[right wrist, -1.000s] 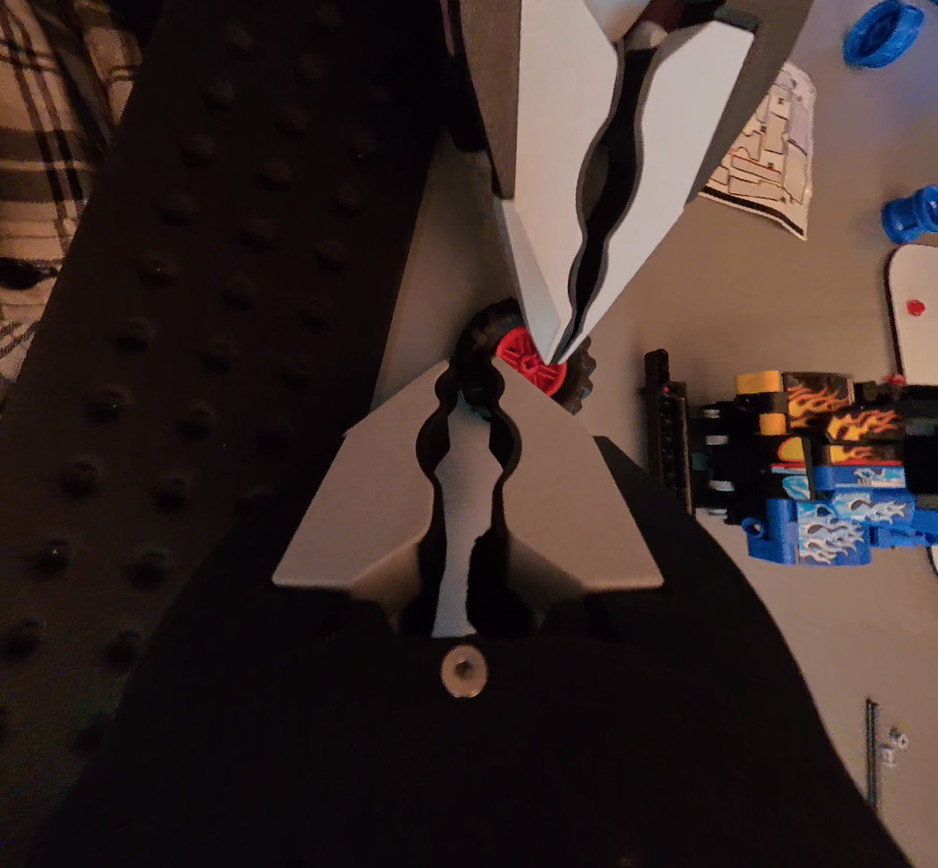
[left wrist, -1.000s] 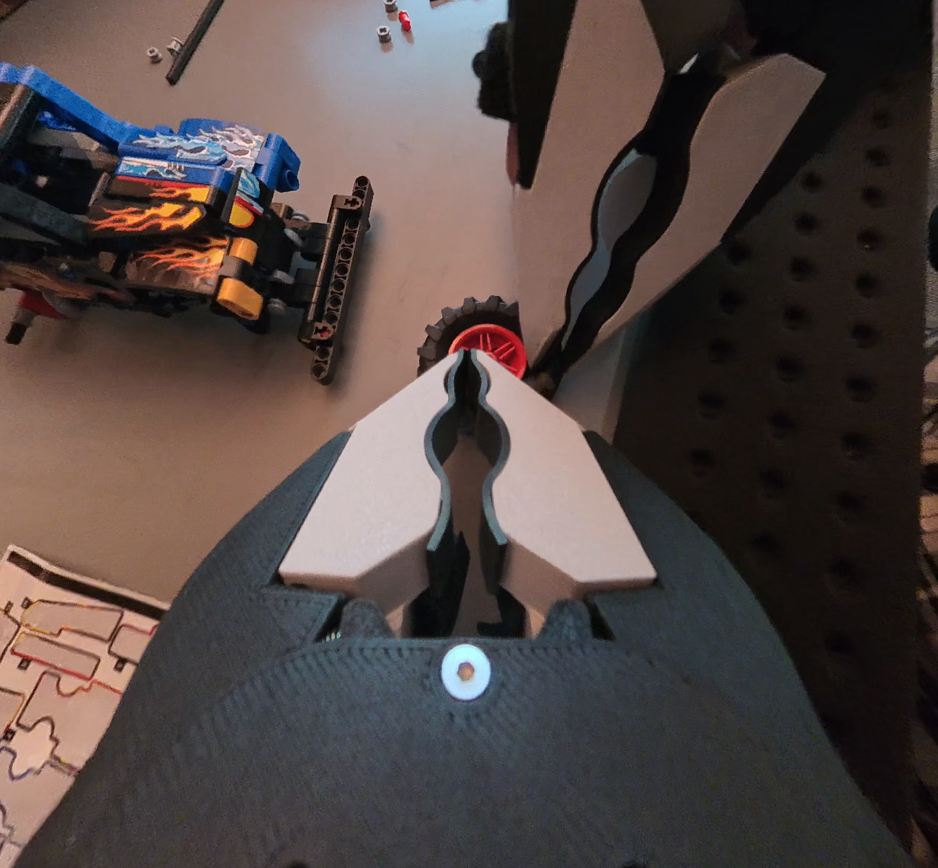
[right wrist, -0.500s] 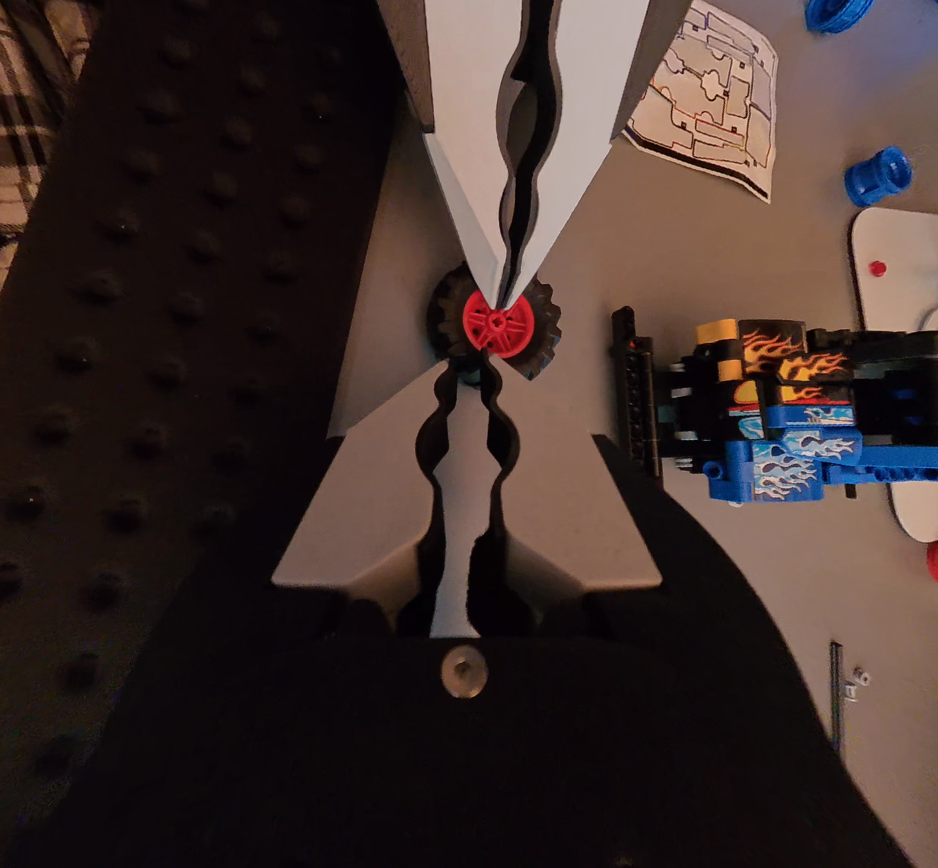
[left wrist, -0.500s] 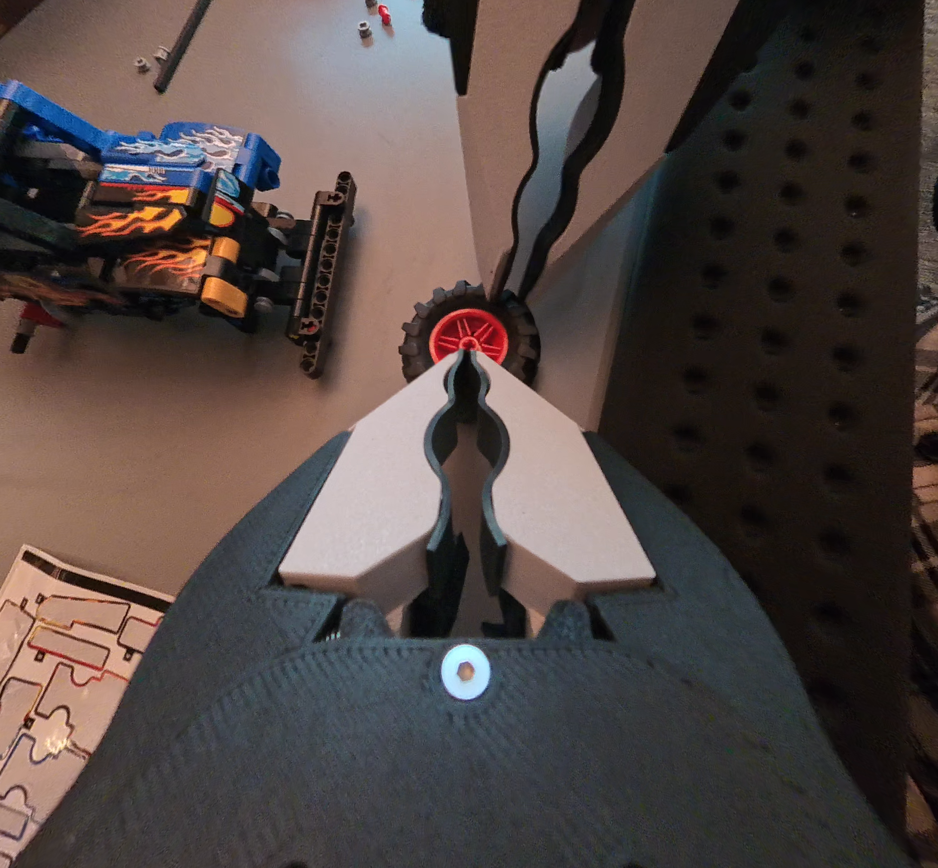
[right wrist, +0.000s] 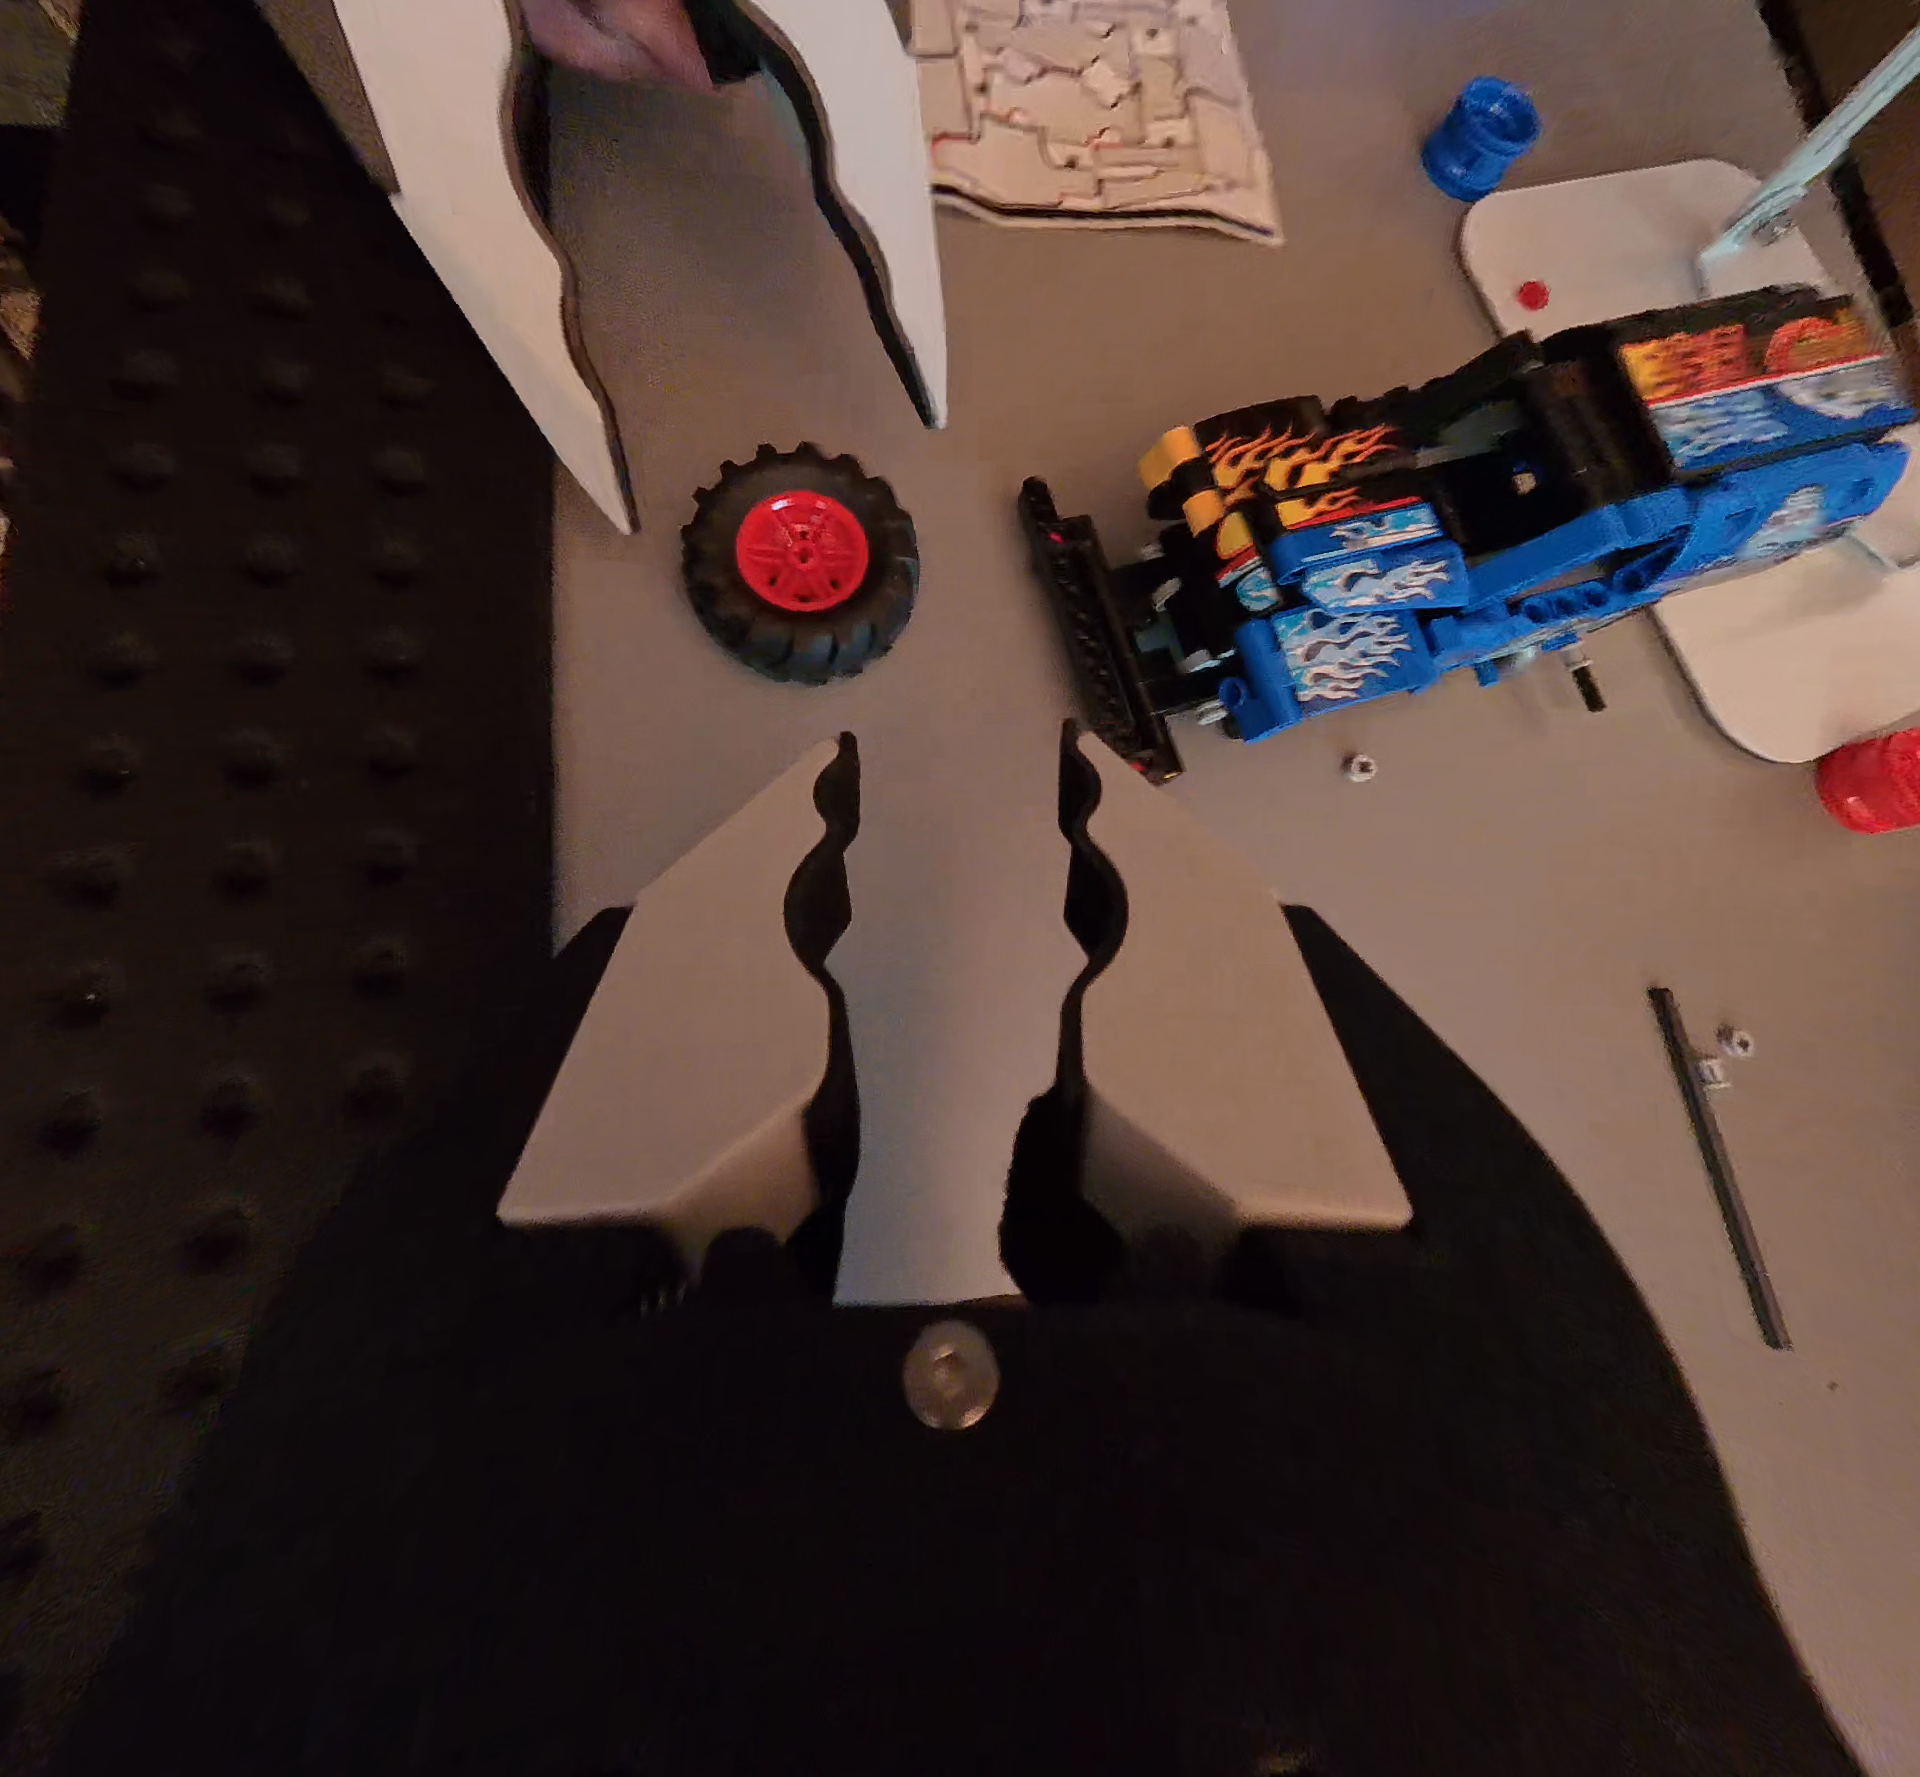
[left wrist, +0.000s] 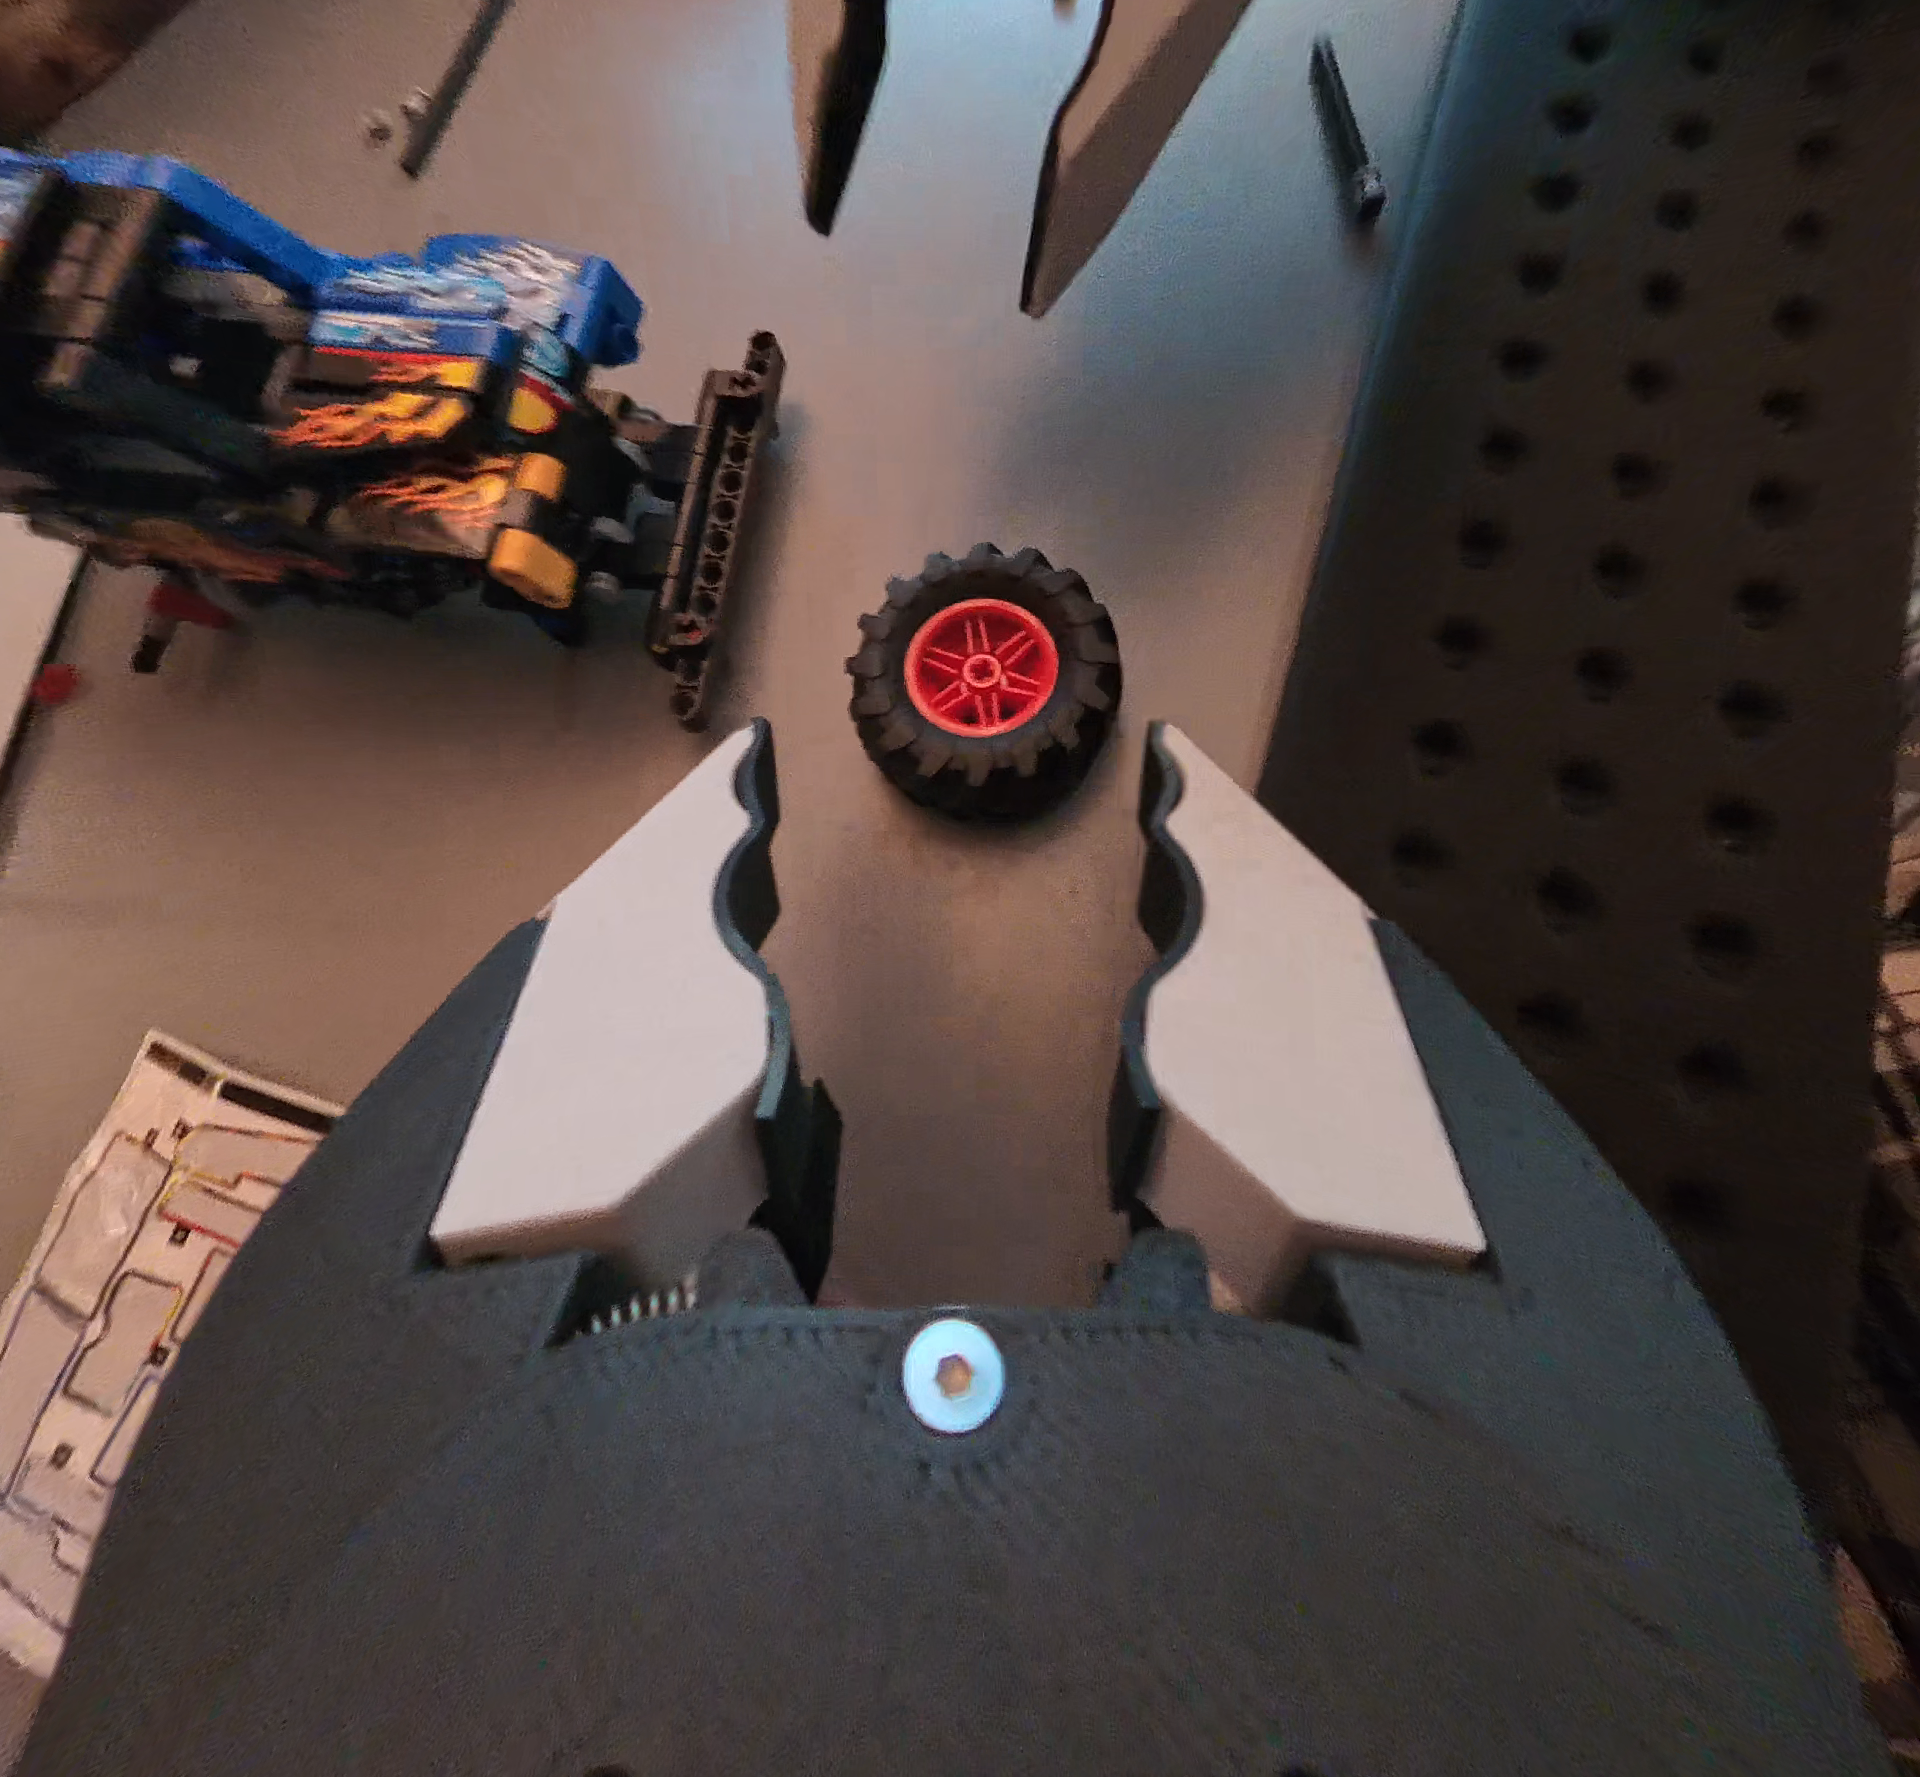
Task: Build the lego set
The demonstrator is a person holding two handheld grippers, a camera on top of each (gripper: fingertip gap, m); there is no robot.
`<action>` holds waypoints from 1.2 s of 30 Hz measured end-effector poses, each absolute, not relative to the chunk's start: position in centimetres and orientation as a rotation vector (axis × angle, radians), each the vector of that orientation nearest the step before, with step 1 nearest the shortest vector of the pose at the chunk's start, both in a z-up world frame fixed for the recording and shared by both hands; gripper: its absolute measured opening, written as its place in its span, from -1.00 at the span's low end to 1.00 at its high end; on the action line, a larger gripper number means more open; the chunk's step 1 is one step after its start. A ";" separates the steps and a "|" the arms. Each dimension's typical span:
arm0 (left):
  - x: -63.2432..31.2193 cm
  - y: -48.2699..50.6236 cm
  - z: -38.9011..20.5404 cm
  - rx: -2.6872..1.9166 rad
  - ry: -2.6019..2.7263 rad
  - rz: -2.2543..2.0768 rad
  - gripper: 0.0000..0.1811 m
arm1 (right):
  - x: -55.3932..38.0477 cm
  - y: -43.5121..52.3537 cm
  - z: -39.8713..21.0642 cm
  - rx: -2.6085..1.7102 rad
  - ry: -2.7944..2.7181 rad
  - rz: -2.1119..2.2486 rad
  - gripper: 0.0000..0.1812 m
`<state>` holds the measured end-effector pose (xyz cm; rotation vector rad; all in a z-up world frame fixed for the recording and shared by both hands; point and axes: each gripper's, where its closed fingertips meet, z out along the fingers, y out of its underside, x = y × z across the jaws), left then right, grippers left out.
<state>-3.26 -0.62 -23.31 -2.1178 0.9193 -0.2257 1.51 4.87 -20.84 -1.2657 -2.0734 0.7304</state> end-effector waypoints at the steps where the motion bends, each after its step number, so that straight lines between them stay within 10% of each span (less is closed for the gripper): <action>1: -2.8 -0.5 -24.0 -2.136 0.947 -0.217 -0.22 | 1.6 4.6 -21.2 -1.273 -2.092 0.718 -0.57; 24: 0.6 1.3 -14.7 -1.741 0.331 -1.196 -0.38 | -1.7 1.3 -15.5 -1.176 -1.709 0.871 -0.32; 36: -2.1 1.4 -17.1 -1.879 0.460 -0.751 -0.35 | 4.3 6.4 -20.5 -1.336 -2.221 0.238 -0.32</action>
